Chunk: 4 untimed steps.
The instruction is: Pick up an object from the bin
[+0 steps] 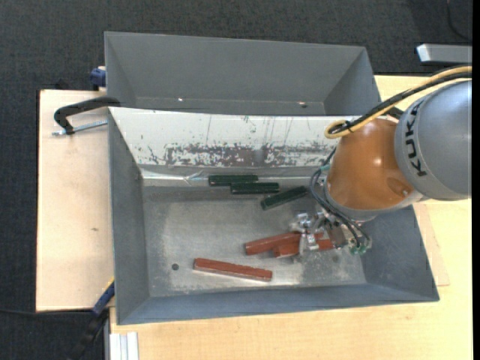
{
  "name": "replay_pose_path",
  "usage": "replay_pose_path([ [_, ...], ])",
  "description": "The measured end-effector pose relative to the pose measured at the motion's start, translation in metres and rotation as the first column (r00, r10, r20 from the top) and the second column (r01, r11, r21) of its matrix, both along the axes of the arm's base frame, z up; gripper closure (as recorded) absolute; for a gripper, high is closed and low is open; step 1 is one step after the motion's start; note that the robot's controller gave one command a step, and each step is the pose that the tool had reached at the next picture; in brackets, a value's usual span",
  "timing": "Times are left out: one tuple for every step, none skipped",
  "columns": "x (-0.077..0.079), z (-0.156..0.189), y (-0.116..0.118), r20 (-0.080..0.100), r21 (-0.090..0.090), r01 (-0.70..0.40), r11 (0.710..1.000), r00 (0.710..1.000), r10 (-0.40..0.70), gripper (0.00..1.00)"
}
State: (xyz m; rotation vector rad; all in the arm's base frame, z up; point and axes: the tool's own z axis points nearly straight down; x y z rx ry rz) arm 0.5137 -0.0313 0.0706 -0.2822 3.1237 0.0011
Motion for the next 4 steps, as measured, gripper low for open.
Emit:
replay_pose_path([
  [-0.002, 0.005, 0.000, -0.008, 0.001, 0.000, 1.000, 1.000, 0.000, 1.00],
  [-0.003, 0.027, 0.001, -0.010, 0.000, -0.001, 1.000, 1.000, 0.001, 1.00],
  [0.000, 0.043, 0.001, 0.001, 0.000, -0.001, 1.000, 1.000, 0.001, 1.00],
  [0.000, 0.052, 0.001, 0.002, -0.001, -0.001, 1.000, 1.000, 0.001, 1.00],
])
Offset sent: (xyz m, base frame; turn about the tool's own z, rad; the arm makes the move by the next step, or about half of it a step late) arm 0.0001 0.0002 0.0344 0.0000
